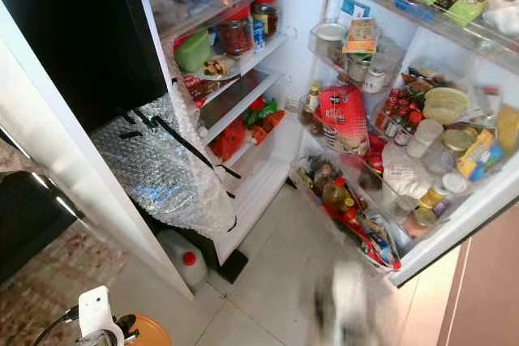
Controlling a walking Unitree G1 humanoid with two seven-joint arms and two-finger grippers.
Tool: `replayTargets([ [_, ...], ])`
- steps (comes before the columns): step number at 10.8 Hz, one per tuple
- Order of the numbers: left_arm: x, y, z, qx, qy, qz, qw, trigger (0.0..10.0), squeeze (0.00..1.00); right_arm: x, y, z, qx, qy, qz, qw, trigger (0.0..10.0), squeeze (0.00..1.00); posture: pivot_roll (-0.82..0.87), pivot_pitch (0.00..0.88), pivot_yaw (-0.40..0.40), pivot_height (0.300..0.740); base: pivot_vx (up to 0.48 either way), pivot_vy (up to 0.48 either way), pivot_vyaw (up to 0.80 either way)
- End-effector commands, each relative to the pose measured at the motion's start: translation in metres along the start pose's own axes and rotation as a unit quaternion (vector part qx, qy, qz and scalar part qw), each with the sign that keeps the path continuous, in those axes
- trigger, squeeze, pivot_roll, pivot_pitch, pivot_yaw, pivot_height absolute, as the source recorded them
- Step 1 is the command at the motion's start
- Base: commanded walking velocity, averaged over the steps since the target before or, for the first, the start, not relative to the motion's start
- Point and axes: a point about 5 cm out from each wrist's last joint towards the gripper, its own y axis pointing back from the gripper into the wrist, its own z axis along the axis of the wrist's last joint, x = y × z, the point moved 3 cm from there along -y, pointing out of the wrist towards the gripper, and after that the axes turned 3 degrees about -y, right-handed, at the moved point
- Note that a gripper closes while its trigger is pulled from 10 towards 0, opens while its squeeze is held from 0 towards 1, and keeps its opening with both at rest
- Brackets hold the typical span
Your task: Restocking fridge
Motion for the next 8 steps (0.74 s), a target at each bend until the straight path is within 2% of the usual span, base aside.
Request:
replayTargets([
  [1,0.004,0.001,-0.007,0.013,-0.004,0.003,1.000,10.0,0.00,0.003,0.003,-0.019,0.038,-0.014,0.000,0.999,10.0,0.00,-0.13,0.057,0.016,0.740,0.000,0.000,0.00],
  [2,0.005,0.001,-0.007,0.012,-0.001,0.004,1.000,10.0,0.00,0.003,0.006,-0.030,0.053,-0.037,-0.005,0.998,10.0,0.00,-0.13,0.059,0.016,0.740,0.000,0.000,0.00],
  [3,0.006,0.001,-0.007,0.013,-0.005,0.007,1.000,10.0,0.00,0.006,0.006,-0.030,0.050,-0.048,-0.004,0.998,10.0,0.00,-0.14,0.061,0.017,0.740,0.000,0.000,0.00],
  [4,0.007,0.001,-0.008,0.015,-0.021,0.007,1.000,10.0,0.00,0.008,0.005,-0.026,0.042,-0.047,0.003,0.998,10.0,0.00,-0.14,0.060,0.018,0.740,0.000,0.000,0.00],
  [8,0.006,0.001,-0.008,0.016,-0.019,0.007,1.000,10.0,0.00,0.004,0.005,-0.026,0.045,-0.022,0.005,0.999,10.0,0.00,-0.14,0.053,0.016,0.740,0.000,-0.251,0.00],
])
